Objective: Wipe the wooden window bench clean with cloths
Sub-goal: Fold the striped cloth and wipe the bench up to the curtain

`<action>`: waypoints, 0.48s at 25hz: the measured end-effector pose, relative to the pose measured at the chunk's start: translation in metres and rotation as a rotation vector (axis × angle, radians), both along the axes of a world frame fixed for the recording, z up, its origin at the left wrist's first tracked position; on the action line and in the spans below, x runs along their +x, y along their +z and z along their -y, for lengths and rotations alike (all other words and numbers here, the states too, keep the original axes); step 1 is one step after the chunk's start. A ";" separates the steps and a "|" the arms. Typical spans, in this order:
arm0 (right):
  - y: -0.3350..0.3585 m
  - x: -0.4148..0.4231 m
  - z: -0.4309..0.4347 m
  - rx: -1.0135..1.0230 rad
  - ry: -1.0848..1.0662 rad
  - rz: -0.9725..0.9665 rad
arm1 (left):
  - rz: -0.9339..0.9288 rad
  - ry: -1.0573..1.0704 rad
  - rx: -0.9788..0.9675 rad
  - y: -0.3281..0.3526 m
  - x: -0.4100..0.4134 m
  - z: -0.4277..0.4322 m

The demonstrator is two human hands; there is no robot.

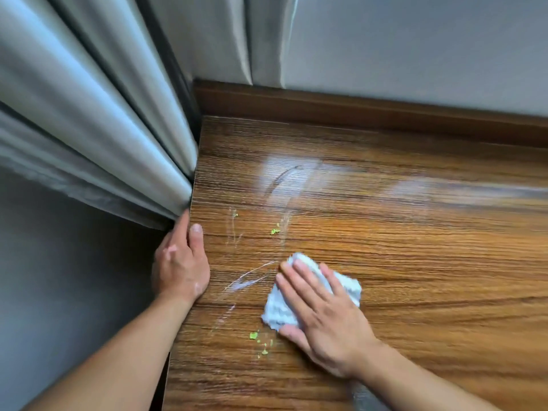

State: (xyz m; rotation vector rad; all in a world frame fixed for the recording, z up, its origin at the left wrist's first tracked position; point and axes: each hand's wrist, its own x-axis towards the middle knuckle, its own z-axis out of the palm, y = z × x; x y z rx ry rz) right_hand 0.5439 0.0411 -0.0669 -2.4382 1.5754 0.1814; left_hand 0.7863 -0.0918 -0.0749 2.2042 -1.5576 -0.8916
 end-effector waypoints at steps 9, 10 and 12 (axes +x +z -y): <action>-0.011 -0.016 0.210 -0.053 -0.348 0.050 | 0.020 -0.020 -0.031 -0.005 0.005 0.003; -0.007 -0.001 0.188 -0.054 -0.291 0.058 | 0.013 -0.023 -0.032 -0.007 0.004 0.002; -0.001 0.027 0.128 -0.021 -0.153 0.069 | -0.014 -0.027 -0.044 -0.007 0.005 0.000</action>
